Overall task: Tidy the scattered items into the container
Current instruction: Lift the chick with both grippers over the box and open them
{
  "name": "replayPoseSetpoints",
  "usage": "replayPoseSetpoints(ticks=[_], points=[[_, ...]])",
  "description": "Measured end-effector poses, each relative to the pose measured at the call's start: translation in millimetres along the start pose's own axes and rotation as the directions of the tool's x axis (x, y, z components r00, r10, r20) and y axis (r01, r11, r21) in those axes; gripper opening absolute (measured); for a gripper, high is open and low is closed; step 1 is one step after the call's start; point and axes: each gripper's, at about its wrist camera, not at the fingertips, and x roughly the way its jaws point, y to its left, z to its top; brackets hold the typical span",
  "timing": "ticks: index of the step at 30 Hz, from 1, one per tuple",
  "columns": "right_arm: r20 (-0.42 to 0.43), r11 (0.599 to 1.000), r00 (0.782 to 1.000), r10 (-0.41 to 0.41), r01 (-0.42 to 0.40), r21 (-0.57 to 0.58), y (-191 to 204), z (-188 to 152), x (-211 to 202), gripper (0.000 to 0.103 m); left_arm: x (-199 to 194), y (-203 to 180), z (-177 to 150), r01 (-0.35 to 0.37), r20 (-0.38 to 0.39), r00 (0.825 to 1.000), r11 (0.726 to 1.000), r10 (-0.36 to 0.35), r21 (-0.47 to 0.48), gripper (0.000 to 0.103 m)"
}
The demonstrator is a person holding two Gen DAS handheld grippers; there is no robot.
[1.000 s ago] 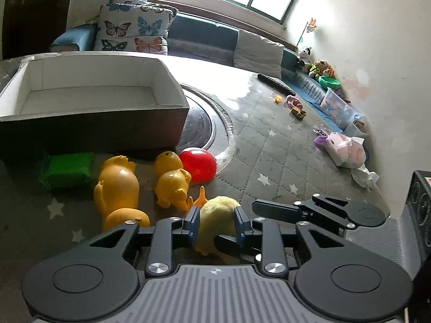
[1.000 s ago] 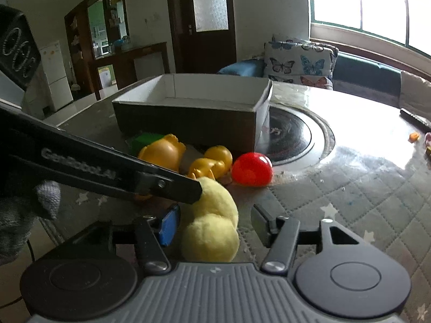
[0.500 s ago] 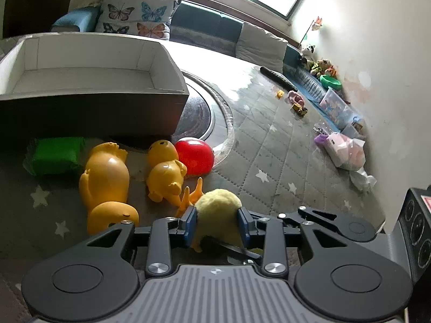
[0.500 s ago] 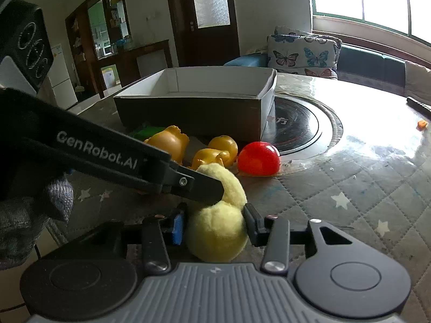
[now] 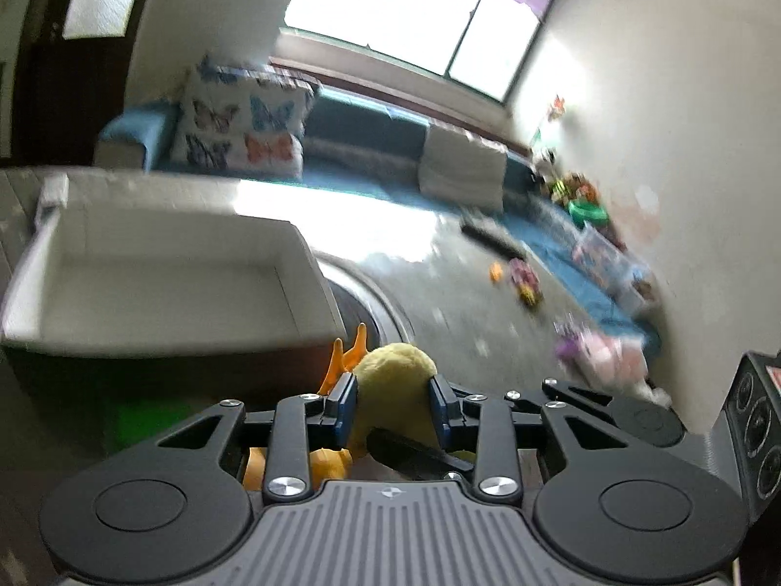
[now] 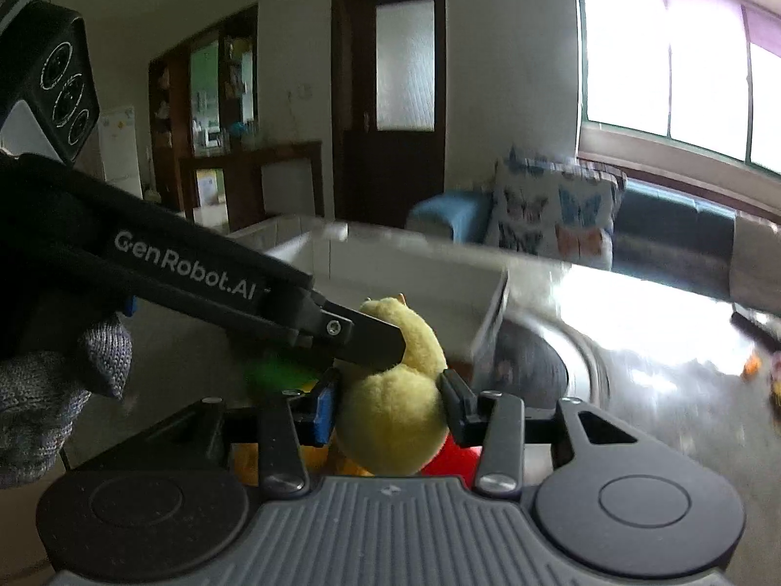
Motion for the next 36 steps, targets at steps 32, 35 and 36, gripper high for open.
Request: replayPoseSetpoints(ticks=[32,35,36], points=[[-0.174,0.999,0.984,0.044,-0.041,0.026,-31,28,181,0.044,133,116,58,-0.130,-0.121,0.986,0.977,0.110,-0.171,0.034],[-0.167,0.999,0.985,0.035,-0.032,0.020,-29,28,175,0.045,127,112,56,-0.141,-0.121,0.985,0.977,0.122,-0.161,0.034],[-0.163,0.999,0.986,0.032,-0.029,0.020,-29,29,173,0.045,125,110,56,-0.144,-0.120,0.985,0.977,0.125,-0.157,0.034]])
